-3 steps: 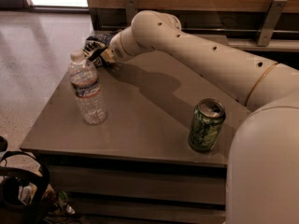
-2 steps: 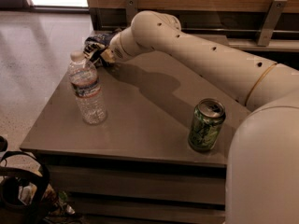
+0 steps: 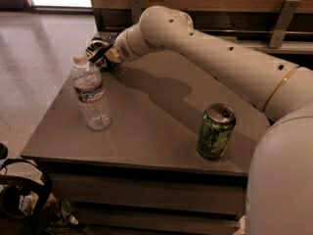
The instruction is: Pick blue chip bag
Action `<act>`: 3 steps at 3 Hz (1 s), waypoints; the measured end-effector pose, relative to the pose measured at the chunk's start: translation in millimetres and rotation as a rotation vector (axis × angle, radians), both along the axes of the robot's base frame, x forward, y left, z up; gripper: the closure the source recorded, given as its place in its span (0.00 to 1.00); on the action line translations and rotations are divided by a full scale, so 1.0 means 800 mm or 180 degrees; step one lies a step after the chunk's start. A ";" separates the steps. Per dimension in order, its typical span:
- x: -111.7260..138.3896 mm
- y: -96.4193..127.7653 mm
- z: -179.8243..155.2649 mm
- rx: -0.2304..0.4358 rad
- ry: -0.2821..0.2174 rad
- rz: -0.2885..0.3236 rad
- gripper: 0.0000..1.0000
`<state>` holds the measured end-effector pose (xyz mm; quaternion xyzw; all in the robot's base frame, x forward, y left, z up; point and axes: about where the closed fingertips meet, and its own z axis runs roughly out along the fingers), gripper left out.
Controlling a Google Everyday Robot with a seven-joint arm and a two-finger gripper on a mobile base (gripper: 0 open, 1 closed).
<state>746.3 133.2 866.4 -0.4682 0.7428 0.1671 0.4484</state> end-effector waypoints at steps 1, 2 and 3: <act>-0.021 -0.015 0.060 0.0046 -0.0234 0.0077 1.00; -0.030 -0.024 0.097 0.0095 -0.0373 0.0129 1.00; -0.036 -0.030 0.118 0.0123 -0.0449 0.0157 1.00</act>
Offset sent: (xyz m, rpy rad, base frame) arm -0.0330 -0.0336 0.1167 0.0493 -0.1735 0.0529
